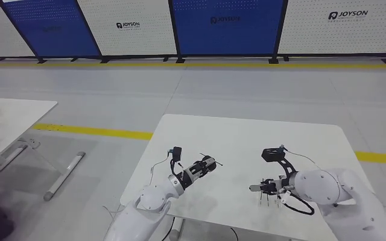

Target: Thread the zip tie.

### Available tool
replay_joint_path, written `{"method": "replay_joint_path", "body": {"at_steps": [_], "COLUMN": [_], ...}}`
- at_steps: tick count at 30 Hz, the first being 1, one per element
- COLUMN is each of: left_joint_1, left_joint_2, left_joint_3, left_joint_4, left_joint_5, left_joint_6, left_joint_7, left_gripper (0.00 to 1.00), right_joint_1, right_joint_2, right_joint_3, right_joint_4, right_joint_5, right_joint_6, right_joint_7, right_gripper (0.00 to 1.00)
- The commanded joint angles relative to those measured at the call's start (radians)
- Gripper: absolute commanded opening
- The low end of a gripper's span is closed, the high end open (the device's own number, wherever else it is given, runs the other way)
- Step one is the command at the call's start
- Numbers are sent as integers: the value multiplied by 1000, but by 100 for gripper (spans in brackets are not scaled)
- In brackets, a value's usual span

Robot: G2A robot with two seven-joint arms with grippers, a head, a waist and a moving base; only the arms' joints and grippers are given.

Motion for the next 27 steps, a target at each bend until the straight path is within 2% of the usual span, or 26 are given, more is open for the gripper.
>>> {"method": "replay_joint_path", "body": {"at_steps": [1,4,10,15,22,23,24,27], "left_joint_1": [0,0,0,0,0,0,0,0], "left_joint_2": [0,0,0,0,0,0,0,0], "left_joint_3": [0,0,0,0,0,0,0,0], "left_joint_4": [0,0,0,0,0,0,0,0], "left_joint_5": [0,0,0,0,0,0,0,0], "left_joint_6": [0,0,0,0,0,0,0,0], "left_joint_7": [0,0,0,0,0,0,0,0], "left_gripper": [0,0,0,0,0,0,0,0], "right_joint_1": [-12,-7,64,103,110,108,106,100], "right_joint_2": [5,19,41,42,40,40,40,41], "right_joint_3": [-7,-38,-79,-87,-97,-96,-94,-89], "right_joint_4": [-13,-7,61,100,112,112,112,123], "right_joint_5": [-10,0,53,80,77,77,76,76], "right_joint_6": [20,27,27,27,27,27,27,27], "right_joint_7": [0,0,0,0,0,0,0,0], "right_gripper": [100,100,100,100,100,84,77,72]}}
